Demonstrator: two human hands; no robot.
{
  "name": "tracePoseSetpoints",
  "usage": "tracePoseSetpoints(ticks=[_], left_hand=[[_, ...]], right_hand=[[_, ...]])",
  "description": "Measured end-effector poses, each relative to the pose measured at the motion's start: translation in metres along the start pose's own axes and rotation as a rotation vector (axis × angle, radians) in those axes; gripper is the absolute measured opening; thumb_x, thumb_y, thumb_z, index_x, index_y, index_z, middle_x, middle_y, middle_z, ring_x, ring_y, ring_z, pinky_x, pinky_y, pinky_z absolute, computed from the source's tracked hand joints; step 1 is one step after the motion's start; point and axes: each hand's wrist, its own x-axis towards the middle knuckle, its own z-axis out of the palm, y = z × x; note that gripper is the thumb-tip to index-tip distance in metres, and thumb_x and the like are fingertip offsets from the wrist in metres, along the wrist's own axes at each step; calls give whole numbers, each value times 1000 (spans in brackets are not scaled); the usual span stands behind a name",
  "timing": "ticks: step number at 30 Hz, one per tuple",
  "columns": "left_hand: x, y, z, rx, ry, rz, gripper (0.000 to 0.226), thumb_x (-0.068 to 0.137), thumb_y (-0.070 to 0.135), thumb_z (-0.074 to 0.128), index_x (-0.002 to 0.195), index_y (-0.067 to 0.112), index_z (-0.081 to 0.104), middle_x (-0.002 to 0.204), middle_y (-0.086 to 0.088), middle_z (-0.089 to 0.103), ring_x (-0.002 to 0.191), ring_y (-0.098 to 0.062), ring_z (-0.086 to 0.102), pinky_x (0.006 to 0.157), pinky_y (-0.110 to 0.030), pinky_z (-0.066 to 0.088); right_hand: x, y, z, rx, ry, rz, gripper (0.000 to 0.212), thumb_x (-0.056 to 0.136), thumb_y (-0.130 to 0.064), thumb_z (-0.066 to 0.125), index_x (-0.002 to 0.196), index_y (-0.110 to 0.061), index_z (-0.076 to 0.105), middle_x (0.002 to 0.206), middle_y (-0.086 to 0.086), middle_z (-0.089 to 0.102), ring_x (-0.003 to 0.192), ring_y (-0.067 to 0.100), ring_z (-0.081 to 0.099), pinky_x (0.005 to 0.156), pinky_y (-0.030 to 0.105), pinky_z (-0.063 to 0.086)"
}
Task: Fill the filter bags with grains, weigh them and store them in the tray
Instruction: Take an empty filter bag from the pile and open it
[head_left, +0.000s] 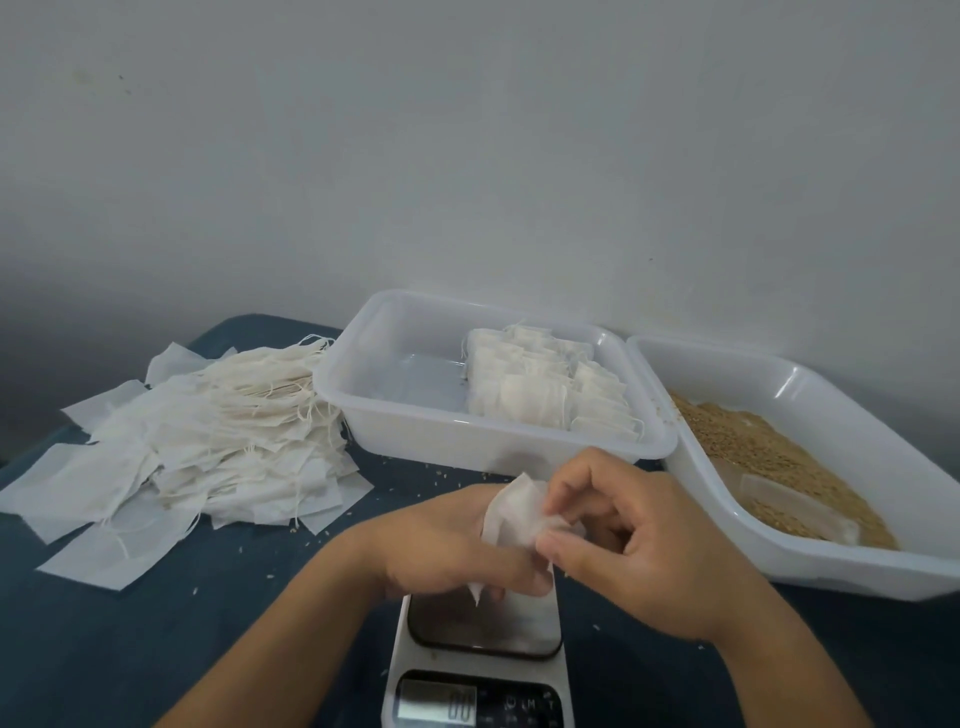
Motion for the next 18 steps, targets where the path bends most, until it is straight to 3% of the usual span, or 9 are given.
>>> tracePoseSetpoints(ticks=[2,6,10,14,18], left_hand=[[0,-1,0,6,16,-25,16,82,11,68,91,24,65,85,1,54,75,-14,51,65,-29,45],[0,-4,-1,40,65,-83,29,78,9,66,106,14,65,92,5,58,84,-11,55,71,-24,47],[0,-5,0,-7,95,-61,31,75,-3,56,97,17,64,88,8,60,81,-15,55,73,-25,46],[-1,-5,-3,23,104,-46,45,77,-2,56,103,32,70,99,10,66,95,-11,64,83,-30,56],[-6,-6,-8,-64,83,-89,53,79,-2,53,128,16,64,116,-7,63,110,-16,65,93,-39,58]], right_hand=[[1,-1,-2,0,31,17,19,89,-40,68,104,-42,58,82,-10,77,51,16,47,53,17,41],[1,-2,-6,146,69,104,27,87,-43,71,108,-44,54,93,-5,79,53,7,53,50,18,48],[2,-2,-6,117,64,157,22,84,-50,72,99,-40,60,94,-5,79,57,28,57,48,24,52],[2,-4,-6,40,20,151,18,89,-52,66,91,-35,71,80,-10,74,48,13,60,49,20,51],[0,-9,-13,-2,-106,133,10,99,-31,62,89,-34,65,68,-21,67,47,8,63,53,17,48]])
